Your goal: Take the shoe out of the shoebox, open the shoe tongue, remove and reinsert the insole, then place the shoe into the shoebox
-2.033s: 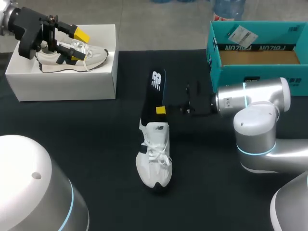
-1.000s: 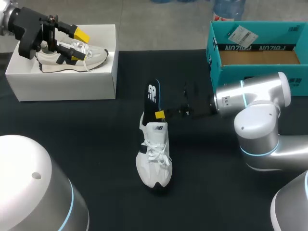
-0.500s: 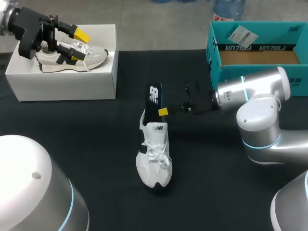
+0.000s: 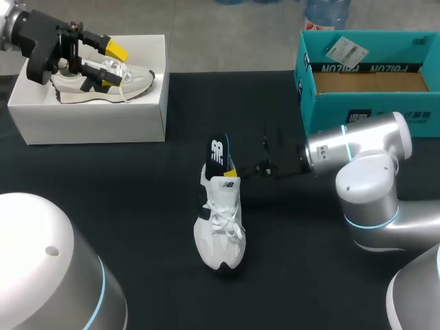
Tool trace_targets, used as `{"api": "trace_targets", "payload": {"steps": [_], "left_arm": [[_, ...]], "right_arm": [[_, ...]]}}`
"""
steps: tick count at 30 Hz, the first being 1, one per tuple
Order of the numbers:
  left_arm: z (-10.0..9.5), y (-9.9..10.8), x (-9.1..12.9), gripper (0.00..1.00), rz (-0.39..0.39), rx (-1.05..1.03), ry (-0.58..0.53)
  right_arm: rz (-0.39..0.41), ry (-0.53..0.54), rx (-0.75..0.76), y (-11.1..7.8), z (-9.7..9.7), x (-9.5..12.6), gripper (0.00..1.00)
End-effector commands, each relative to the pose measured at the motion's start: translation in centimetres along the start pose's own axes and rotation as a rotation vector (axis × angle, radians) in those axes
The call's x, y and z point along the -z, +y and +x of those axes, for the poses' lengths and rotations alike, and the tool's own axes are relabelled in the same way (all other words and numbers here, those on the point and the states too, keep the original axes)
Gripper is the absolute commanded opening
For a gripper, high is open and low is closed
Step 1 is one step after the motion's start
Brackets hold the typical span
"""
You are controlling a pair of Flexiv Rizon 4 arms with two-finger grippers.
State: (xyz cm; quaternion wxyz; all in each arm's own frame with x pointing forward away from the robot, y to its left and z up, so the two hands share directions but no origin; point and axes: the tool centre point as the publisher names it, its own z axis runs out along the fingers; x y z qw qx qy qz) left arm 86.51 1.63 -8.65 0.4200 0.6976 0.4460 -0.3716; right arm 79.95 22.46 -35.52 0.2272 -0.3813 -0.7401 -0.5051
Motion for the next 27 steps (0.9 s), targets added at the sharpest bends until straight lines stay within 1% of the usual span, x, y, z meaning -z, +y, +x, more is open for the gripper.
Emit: {"api": "trace_targets", "payload": {"steps": [1,3,4,13,15,17,20,22,25,27], "left_arm": [[-0.1,0.0,0.0,1.0,0.002,0.0,0.004],[-0.1,0.0,0.0,1.0,0.002,0.0,0.004],[-0.1,0.0,0.0,1.0,0.002,0.0,0.004],[-0.1,0.0,0.0,1.0,0.002,0.0,0.004],[-0.1,0.0,0.0,1.0,0.002,0.0,0.004],[-0.1,0.0,0.0,1.0,0.002,0.0,0.004],[-0.1,0.0,0.0,1.0,0.002,0.0,0.004],[-0.1,0.0,0.0,1.0,0.002,0.0,0.004],[-0.1,0.0,0.0,1.0,0.002,0.0,0.004],[-0.1,0.0,0.0,1.0,0.002,0.0,0.004]], "right_arm": [[0.004,-0.032,0.023,0.8,0.9,0.3,0.33],[0.007,-0.042,0.04,1.6,1.0,0.6,0.37],[0.007,-0.045,0.052,2.0,1.0,0.7,0.37],[0.036,-0.035,0.103,5.1,-0.1,1.0,0.3],[0.041,-0.032,0.106,5.5,-0.3,1.0,0.25],[0.044,-0.027,0.108,5.7,-0.4,1.0,0.19],[0.044,-0.021,0.106,5.7,-0.6,1.0,0.18],[0.043,-0.019,0.103,5.7,-0.7,0.9,0.13],[0.042,-0.021,0.091,5.3,-0.7,0.9,0.0],[0.037,-0.021,0.08,5.0,-0.6,0.8,0.0]]}}
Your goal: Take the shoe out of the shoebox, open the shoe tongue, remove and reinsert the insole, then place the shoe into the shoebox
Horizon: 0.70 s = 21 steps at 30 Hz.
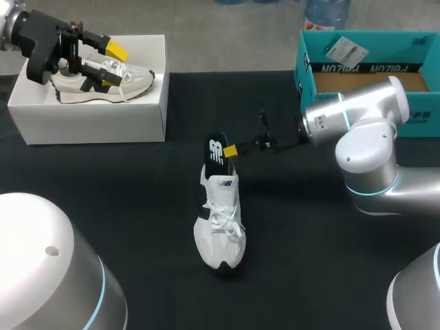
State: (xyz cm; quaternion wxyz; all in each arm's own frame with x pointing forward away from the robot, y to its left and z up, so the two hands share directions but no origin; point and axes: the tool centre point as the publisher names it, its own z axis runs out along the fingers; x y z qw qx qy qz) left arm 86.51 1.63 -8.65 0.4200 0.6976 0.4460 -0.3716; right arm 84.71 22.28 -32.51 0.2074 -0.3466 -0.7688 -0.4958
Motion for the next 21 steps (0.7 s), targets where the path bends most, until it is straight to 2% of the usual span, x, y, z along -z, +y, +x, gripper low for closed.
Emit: {"api": "trace_targets", "payload": {"steps": [1,14,21], "left_arm": [[-0.1,0.0,0.0,1.0,0.002,0.0,0.004],[-0.1,0.0,0.0,1.0,0.002,0.0,0.004],[-0.1,0.0,0.0,1.0,0.002,0.0,0.004]], "right_arm": [[-0.005,-0.008,-0.018,-0.7,0.2,-0.3,0.0],[-0.036,0.012,-0.112,-4.5,1.2,-2.1,0.0],[-0.046,0.009,-0.125,-5.2,1.5,-2.3,0.0]]}}
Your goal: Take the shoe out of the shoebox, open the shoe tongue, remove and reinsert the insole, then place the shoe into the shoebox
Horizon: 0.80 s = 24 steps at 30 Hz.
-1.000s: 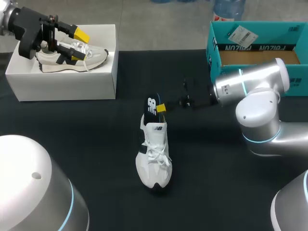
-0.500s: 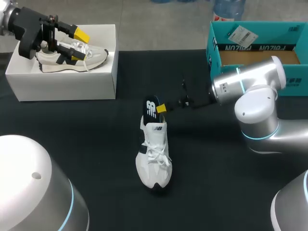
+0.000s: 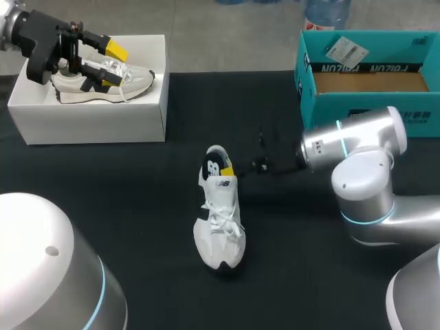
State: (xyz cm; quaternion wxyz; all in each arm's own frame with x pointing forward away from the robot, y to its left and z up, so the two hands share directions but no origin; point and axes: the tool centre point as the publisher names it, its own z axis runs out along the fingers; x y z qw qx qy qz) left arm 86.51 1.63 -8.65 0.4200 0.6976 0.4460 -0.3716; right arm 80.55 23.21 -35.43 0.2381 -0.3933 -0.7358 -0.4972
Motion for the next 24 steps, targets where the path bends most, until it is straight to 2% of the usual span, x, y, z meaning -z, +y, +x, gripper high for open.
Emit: {"api": "trace_targets", "payload": {"steps": [1,2,4,7,15,17,20,24], "left_arm": [[-0.1,0.0,0.0,1.0,0.002,0.0,0.004],[-0.1,0.0,0.0,1.0,0.002,0.0,0.004],[-0.1,0.0,0.0,1.0,0.002,0.0,0.004],[-0.1,0.0,0.0,1.0,0.002,0.0,0.004],[-0.1,0.0,0.0,1.0,0.002,0.0,0.004],[-0.1,0.0,0.0,1.0,0.002,0.0,0.004],[-0.1,0.0,0.0,1.0,0.002,0.0,0.004],[-0.1,0.0,0.0,1.0,0.002,0.0,0.004]], "right_arm": [[-0.013,-0.008,0.0,-0.6,0.3,-0.2,0.0],[-0.012,-0.011,0.007,-0.4,0.4,-0.1,0.0],[-0.01,-0.02,0.024,0.1,0.6,0.1,0.26],[-0.001,-0.028,0.05,1.1,0.8,0.4,0.31],[0.025,-0.024,0.081,3.0,0.5,0.6,0.27],[0.029,-0.021,0.082,3.1,0.2,0.5,0.22],[0.033,-0.015,0.079,3.2,0.0,0.3,0.0],[0.023,-0.029,0.026,2.5,-0.3,0.5,0.0]]}}
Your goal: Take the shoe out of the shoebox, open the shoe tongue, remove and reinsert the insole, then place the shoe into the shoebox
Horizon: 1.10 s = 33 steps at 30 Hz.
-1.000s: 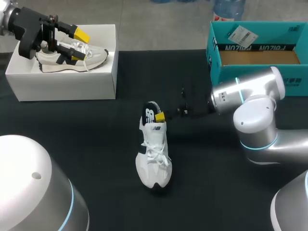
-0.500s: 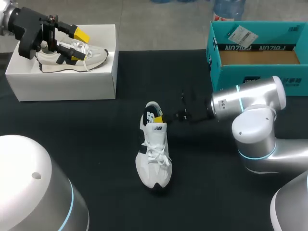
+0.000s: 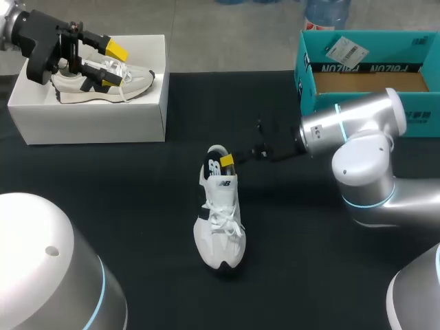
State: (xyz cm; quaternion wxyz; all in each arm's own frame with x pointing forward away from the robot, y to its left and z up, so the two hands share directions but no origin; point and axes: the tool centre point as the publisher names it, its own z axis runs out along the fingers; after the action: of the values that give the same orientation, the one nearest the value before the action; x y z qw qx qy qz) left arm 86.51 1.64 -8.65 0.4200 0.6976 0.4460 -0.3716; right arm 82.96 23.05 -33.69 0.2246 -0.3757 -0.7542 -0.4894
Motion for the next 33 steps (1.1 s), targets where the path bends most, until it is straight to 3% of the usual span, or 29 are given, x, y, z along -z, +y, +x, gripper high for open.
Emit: {"api": "trace_targets", "payload": {"steps": [1,18,19,20,24,25,33], "left_arm": [[-0.1,0.0,0.0,1.0,0.002,0.0,0.004],[-0.1,0.0,0.0,1.0,0.002,0.0,0.004],[-0.1,0.0,0.0,1.0,0.002,0.0,0.004],[-0.1,0.0,0.0,1.0,0.002,0.0,0.004],[-0.1,0.0,0.0,1.0,0.002,0.0,0.004],[-0.1,0.0,0.0,1.0,0.002,0.0,0.004],[-0.1,0.0,0.0,1.0,0.002,0.0,0.004]], "right_arm": [[-0.005,-0.009,-0.032,-0.6,-0.1,-0.2,0.0],[0.012,-0.003,-0.09,-2.9,0.8,-1.0,0.0],[0.011,-0.01,-0.083,-2.7,0.8,-0.9,0.11],[0.01,-0.016,-0.078,-2.5,0.9,-0.8,0.39],[0.018,-0.037,-0.052,-1.6,1.3,-0.3,0.67],[0.021,-0.041,-0.046,-1.4,1.3,-0.2,0.71],[0.038,-0.059,-0.03,-0.4,1.4,0.4,0.75]]}}
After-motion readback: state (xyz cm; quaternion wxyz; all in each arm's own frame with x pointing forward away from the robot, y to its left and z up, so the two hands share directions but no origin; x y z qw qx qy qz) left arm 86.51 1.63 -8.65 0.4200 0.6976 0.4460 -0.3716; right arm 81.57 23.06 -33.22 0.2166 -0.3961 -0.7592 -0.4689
